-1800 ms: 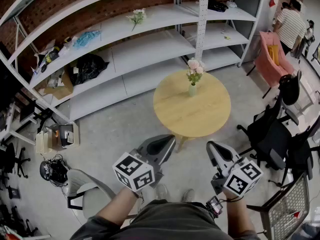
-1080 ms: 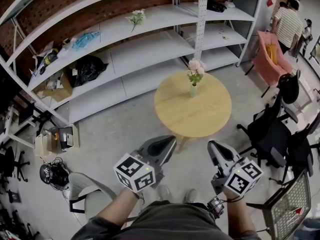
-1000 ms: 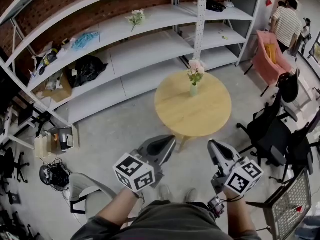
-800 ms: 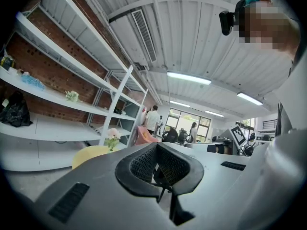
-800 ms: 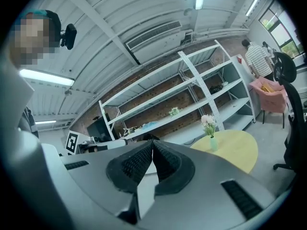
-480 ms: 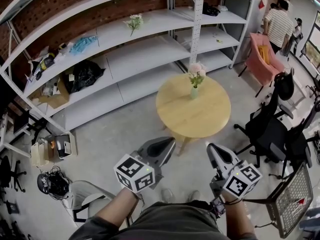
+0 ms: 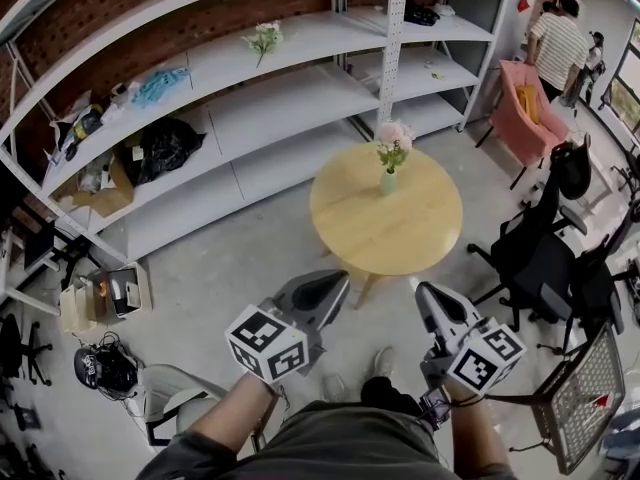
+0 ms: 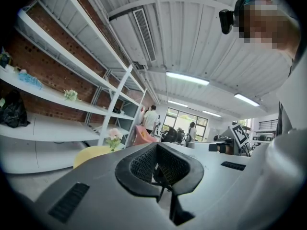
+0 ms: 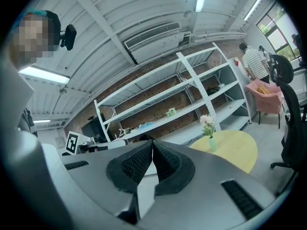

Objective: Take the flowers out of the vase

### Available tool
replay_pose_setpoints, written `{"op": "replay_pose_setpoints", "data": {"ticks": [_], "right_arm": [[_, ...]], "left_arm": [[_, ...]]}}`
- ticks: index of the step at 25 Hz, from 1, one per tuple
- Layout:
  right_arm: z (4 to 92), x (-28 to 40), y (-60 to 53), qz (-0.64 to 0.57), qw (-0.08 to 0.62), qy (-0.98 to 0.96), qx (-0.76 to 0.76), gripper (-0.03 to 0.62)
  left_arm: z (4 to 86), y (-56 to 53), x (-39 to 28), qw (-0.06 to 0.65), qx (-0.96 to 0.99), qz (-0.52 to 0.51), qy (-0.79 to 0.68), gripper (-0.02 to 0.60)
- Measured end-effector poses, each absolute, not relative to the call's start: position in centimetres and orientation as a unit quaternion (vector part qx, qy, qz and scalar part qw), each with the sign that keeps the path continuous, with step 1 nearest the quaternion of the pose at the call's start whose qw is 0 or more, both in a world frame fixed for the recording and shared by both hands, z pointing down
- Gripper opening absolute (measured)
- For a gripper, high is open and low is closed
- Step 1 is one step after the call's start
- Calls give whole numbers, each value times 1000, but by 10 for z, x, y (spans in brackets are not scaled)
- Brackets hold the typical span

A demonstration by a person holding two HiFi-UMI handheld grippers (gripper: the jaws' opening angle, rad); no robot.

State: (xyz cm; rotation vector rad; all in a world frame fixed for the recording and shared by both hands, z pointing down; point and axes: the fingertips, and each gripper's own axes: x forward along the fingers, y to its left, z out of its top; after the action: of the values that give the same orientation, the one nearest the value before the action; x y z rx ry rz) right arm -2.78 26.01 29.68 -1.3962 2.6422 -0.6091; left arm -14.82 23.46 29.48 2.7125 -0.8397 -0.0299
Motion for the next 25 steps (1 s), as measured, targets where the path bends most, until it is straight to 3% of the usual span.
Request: {"op": "replay_pose_setpoints", "data": {"ticks": [25], "right_arm": [[318, 100, 104, -238, 48, 892, -380, 15]], "left_arm": [[302, 96, -24, 152, 914, 12, -376, 8]]}}
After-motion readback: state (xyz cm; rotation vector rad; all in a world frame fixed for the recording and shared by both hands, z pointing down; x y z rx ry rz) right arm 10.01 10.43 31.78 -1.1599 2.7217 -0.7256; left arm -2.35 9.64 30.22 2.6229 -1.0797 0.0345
